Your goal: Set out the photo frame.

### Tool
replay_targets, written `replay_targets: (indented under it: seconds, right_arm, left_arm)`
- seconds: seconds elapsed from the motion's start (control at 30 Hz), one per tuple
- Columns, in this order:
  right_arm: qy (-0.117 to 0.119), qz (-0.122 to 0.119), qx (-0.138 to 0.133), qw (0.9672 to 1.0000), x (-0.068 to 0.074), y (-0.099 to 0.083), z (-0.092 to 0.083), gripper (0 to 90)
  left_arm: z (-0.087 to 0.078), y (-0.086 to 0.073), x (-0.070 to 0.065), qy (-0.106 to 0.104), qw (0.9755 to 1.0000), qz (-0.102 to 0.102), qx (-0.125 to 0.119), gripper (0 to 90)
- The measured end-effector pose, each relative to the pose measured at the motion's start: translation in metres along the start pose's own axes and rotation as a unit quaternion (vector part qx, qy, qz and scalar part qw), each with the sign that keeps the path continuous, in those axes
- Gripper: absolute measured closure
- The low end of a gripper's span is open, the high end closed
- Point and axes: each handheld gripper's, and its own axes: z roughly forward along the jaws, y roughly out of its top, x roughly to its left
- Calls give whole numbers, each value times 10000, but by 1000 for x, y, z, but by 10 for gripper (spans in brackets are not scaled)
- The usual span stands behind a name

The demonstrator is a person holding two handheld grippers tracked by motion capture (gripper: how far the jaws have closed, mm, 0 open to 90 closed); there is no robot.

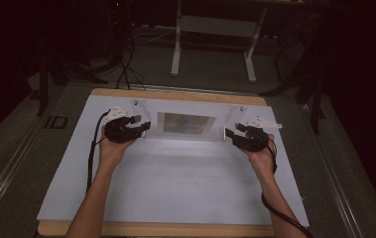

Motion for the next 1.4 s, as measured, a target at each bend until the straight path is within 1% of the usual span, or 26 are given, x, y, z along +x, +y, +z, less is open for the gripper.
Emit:
replay_targets:
  seconds: [0.07,0.2,0.27,0.33,0.37,0.4,0.47,0.53,0.67,0.73,0.93,1.03,1.2,1.3,1.4]
  right_arm:
    - [3,-14,-21,10000,0,0,4,475]
    - [43,63,-96,9999,-2,1,9,470]
    - [123,43,-111,9999,-2,1,12,476]
    - [114,13,-106,9999,-2,1,13,476]
    - [123,38,-114,9999,-2,1,14,478]
    - [132,45,-114,9998,-3,1,14,480]
    - [127,82,-132,9998,-3,0,14,483]
    - [132,107,-136,9998,-4,0,14,483]
    - [135,136,-152,9997,-5,1,16,484]
    - [132,144,-158,9997,-5,1,16,484]
    - [152,148,-156,9997,-5,0,16,487]
    - [152,136,-153,9997,-6,1,16,490]
    - [47,99,-137,9998,-5,2,17,496]
    - [-5,77,-135,9999,-4,3,18,498]
    - [-54,61,-122,9999,-4,5,19,500]
  left_arm:
    - [1,0,0,32,10000,3,-7,464]
    - [2,0,0,39,10000,-27,-14,461]
    - [2,0,0,49,10000,-40,2,456]
    - [4,-1,-1,143,9999,-79,42,441]
    - [4,-1,0,141,9999,-81,51,402]
    - [5,-2,0,116,9998,-124,48,386]
    - [6,-3,1,95,9999,-143,13,372]
    - [7,-3,0,70,9999,-129,14,370]
    - [10,-3,-1,89,9999,-77,19,362]
    - [12,-3,0,87,9999,-80,-11,362]
    - [16,-4,-1,108,9999,-92,10,354]
    - [18,-3,-4,213,9998,-48,31,363]
    - [19,-2,-4,286,9996,-63,45,378]
    - [19,-1,-4,329,9994,-27,87,385]
    - [20,2,-6,470,9987,114,140,392]
